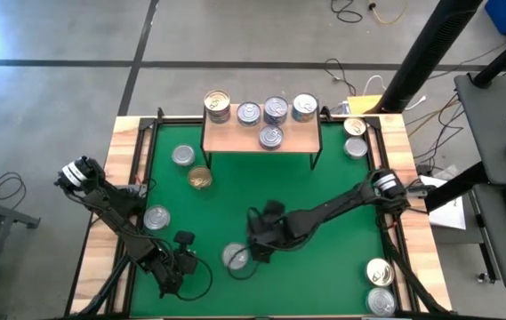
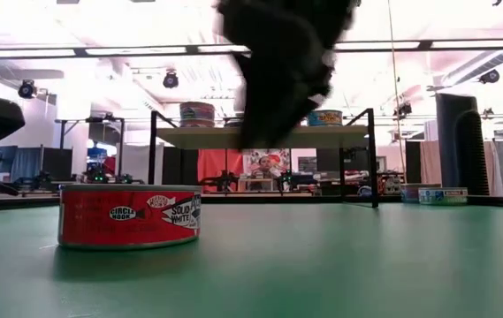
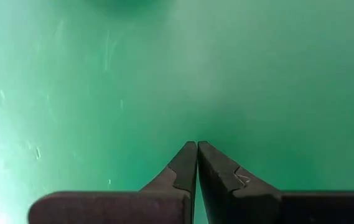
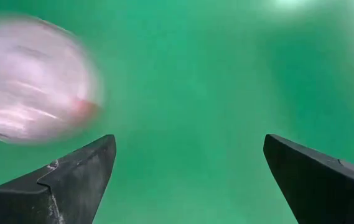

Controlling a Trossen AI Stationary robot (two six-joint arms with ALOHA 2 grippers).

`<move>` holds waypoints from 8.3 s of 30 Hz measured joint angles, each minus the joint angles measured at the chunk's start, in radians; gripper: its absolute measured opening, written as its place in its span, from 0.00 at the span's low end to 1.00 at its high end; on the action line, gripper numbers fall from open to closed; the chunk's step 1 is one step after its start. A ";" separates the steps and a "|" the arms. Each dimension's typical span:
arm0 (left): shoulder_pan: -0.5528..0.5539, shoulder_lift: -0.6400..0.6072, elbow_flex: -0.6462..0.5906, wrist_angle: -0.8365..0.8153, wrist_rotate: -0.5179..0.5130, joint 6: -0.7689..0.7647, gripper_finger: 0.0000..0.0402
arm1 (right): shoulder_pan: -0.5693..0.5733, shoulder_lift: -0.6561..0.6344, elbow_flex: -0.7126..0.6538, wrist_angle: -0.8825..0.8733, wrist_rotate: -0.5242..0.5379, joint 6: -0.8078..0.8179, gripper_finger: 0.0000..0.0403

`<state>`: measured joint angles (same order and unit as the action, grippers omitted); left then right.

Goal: Stack canned seafood by type on shelf
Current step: Stack the red tuna can on top of the red tuna can on the shelf

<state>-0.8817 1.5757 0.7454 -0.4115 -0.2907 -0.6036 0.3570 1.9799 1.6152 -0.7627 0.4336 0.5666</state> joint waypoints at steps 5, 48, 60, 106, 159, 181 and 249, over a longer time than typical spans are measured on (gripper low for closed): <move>-0.022 -0.001 -0.022 0.015 -0.029 -0.093 0.00 | 0.074 -0.087 -0.113 -0.110 0.171 0.214 0.99; -0.031 0.542 -0.006 1.236 -0.647 -0.086 0.00 | 0.087 -0.085 -0.449 0.842 -0.154 -0.175 0.99; -0.026 0.473 -0.165 1.256 -0.765 -0.250 0.00 | 0.068 -0.085 -0.449 0.842 -0.069 -0.296 0.99; -0.047 0.311 -0.395 1.267 -0.686 -0.252 0.00 | -0.056 0.034 -0.446 0.909 0.030 -0.377 0.99; -0.058 0.270 -0.222 0.968 -0.499 -0.148 0.00 | 0.018 0.364 -0.200 1.357 -0.192 -0.411 1.00; -0.058 0.272 -0.216 0.970 -0.556 -0.190 0.00 | 0.017 0.368 -0.197 1.393 -0.152 -0.421 0.94; 1.244 -0.357 0.128 0.564 0.489 1.082 0.00 | -0.642 -0.587 -0.543 0.746 -0.200 -0.476 0.94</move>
<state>0.3618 1.2190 0.8735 0.1529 0.1985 0.4780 -0.2851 1.3925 1.0721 -0.0163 0.2340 0.0909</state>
